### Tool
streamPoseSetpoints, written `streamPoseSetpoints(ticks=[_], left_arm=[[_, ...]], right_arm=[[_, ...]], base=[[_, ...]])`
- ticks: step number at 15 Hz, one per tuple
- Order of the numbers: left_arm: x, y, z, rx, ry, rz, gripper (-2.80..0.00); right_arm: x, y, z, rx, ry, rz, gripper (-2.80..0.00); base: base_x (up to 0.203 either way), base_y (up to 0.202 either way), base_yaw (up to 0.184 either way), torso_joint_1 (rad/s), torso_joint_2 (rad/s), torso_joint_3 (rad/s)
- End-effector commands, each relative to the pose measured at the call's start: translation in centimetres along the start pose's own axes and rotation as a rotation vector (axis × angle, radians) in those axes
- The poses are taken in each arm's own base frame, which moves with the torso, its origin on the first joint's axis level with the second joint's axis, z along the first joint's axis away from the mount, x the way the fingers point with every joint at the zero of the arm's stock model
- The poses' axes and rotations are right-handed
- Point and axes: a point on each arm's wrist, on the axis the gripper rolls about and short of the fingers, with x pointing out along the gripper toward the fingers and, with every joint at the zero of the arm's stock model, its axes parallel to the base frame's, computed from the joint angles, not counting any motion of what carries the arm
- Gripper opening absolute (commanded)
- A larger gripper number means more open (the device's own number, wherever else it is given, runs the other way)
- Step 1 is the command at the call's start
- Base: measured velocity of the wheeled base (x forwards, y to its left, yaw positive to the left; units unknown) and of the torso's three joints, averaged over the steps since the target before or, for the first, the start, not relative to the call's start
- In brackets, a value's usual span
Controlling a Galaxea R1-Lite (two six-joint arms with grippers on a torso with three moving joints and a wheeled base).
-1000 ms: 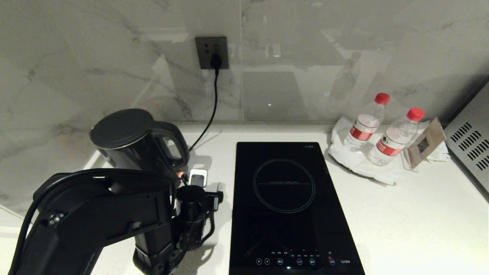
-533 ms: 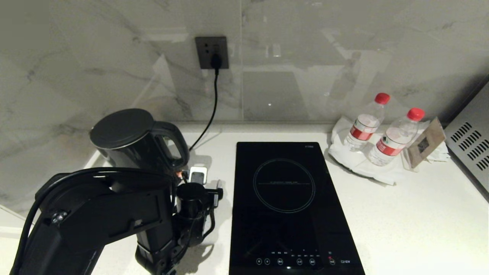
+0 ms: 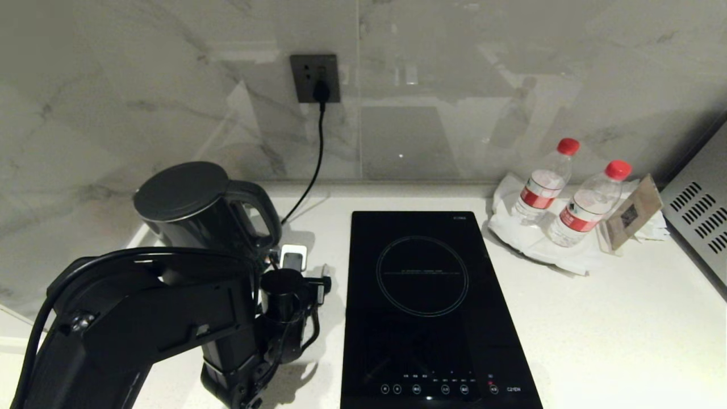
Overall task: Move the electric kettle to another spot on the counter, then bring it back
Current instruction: Finish boiling water
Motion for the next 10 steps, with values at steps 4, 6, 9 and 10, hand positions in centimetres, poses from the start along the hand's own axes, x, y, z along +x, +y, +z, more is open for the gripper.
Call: streamPoseSetpoints(ticks=[4, 6, 9, 10], left_arm=[[-0.10, 0.10, 0.45, -0.009, -0.014, 0.005, 0.00], [-0.20, 0.15, 0.20, -0.003, -0.005, 0.004, 0.00], [-0.62, 0.21, -0.23, 0.007, 0.014, -0.001, 0.00], [-0.90, 0.27, -0.50, 0.011, 0.026, -0.005, 0.00]], right_arm=[[0.00, 0.00, 0.00, 0.000, 0.000, 0.000, -2.80], [0.00, 0.00, -0.01, 0.000, 0.001, 0.000, -2.80], [0.01, 0.00, 0.00, 0.000, 0.002, 0.000, -2.80], [0.00, 0.00, 0.00, 0.000, 0.000, 0.000, -2.80]], base=[[0.000, 0.000, 0.000, 0.000, 0.00, 0.000], [0.000, 0.000, 0.000, 0.000, 0.00, 0.000], [0.000, 0.000, 0.000, 0.000, 0.00, 0.000], [0.000, 0.000, 0.000, 0.000, 0.00, 0.000]])
